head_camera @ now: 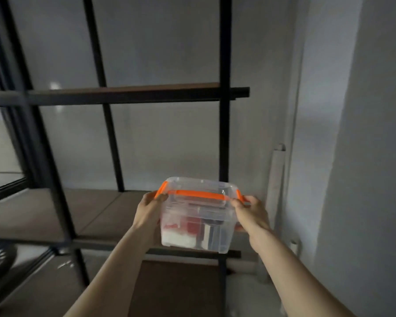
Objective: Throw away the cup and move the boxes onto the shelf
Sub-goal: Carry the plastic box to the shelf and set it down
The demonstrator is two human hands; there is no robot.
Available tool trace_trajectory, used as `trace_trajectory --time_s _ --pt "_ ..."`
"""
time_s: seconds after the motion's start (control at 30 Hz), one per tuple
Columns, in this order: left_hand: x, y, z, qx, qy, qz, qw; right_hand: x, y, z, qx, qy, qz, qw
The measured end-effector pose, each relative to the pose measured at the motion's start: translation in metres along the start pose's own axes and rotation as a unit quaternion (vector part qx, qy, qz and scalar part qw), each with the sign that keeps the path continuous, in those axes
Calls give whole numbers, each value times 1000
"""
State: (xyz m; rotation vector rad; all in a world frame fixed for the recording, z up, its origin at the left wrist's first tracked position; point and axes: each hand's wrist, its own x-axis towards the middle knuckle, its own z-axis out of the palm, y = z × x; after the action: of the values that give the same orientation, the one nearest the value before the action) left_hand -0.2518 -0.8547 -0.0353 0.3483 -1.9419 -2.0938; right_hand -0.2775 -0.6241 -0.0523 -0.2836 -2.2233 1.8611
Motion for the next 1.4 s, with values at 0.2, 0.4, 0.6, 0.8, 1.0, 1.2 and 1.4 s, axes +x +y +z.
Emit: trace_trajectory --time_s 0.2,0.4,0.6,0.8,1.0,1.2,1.4 --pt "50 -23 -71 22 63 -6 998 12 2 91 -14 -61 -8 998" --pt "151 -55 -117 -11 45 -24 999 57 7 188 -58 -66 -24 996" --pt "285 -69 -166 -31 12 -41 999 126 3 305 -106 -33 -5 994" --pt "394 -88 -185 8 -7 -83 997 181 14 383 -141 -11 41 989" --pt "456 -133 -198 69 -15 -131 989 218 52 425 -162 -39 97 981" --pt "493 -188 -207 136 -24 -156 978 240 92 456 -158 -82 156 972" --pt "518 -227 -216 195 -48 -174 964 253 129 481 -189 -120 166 960"
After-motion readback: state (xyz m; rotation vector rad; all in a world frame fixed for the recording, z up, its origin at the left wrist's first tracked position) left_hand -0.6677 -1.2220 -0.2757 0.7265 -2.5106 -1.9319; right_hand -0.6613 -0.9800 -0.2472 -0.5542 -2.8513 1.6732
